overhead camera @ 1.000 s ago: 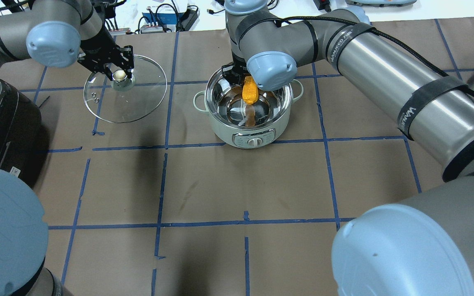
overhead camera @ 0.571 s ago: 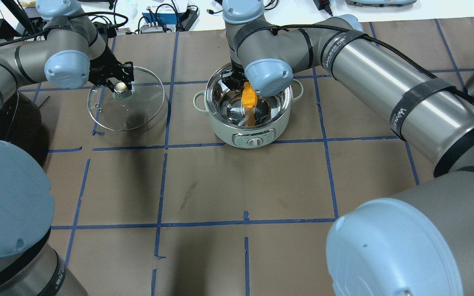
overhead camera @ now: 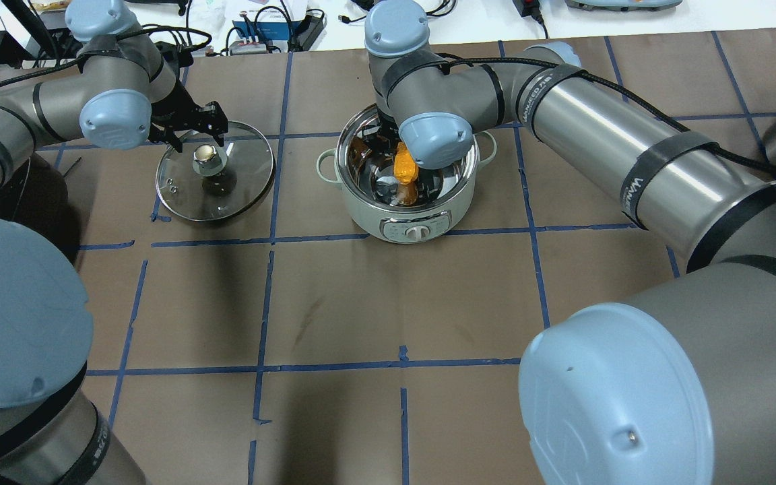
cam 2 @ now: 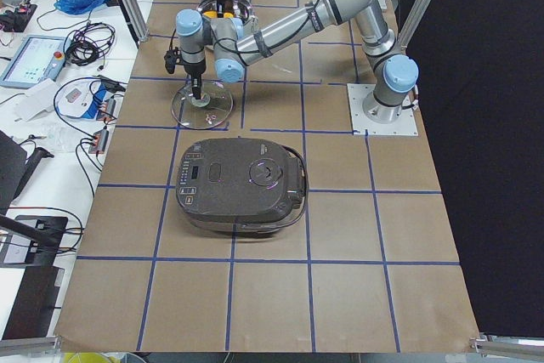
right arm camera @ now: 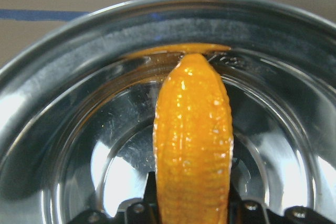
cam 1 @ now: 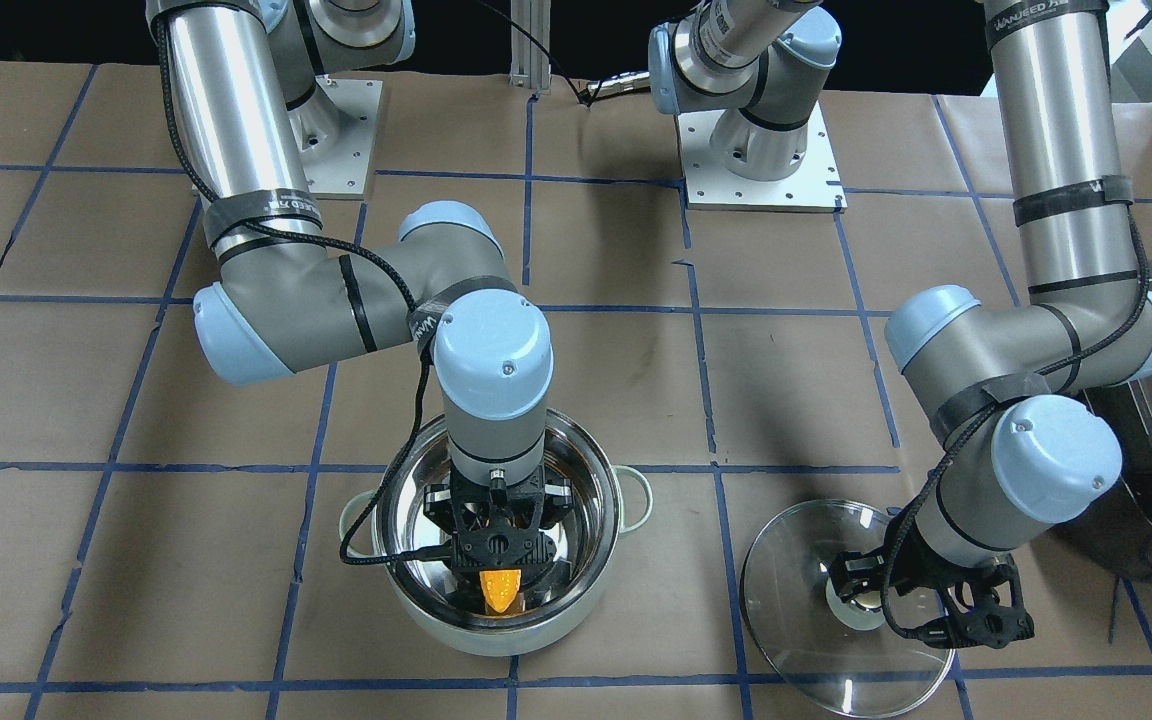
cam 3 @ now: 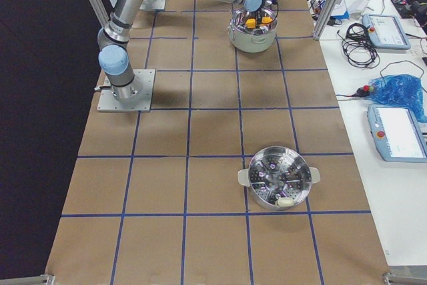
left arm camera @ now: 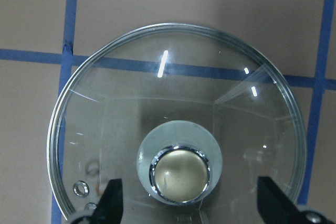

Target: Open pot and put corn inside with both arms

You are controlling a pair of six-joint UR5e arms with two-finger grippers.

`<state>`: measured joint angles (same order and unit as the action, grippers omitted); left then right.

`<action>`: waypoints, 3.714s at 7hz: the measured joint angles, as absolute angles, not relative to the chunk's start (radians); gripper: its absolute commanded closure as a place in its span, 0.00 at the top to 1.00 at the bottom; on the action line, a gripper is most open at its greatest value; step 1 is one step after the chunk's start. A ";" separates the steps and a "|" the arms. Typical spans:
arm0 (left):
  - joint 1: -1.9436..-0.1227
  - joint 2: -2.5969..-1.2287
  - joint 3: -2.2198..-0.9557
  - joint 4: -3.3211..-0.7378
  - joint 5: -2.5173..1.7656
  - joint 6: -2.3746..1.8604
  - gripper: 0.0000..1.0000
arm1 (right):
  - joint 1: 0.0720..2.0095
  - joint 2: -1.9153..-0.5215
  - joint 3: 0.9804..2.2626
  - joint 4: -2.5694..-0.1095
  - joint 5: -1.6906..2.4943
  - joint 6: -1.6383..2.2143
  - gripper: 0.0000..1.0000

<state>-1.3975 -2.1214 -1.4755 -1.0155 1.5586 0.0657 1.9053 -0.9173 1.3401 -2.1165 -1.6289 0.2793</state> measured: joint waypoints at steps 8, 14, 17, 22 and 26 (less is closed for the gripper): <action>-1.574 -1.687 -1.473 -1.448 1.637 0.012 1.00 | 1.905 -0.917 1.342 -2.119 -1.621 0.272 1.00; -1.579 -1.628 -1.510 -1.461 1.566 0.021 1.00 | 1.802 -1.295 1.358 -1.697 -1.604 0.249 0.97; -1.577 -1.629 -1.512 -1.456 1.574 0.021 1.00 | 1.664 -1.497 1.406 -1.427 -1.567 0.199 0.97; -1.576 -1.627 -1.502 -1.459 1.581 0.021 1.00 | 1.650 -1.554 1.485 -1.518 -1.570 0.196 1.00; -1.575 -1.628 -1.502 -1.457 1.630 0.023 1.00 | 1.652 -1.560 1.484 -1.580 -1.563 0.197 1.00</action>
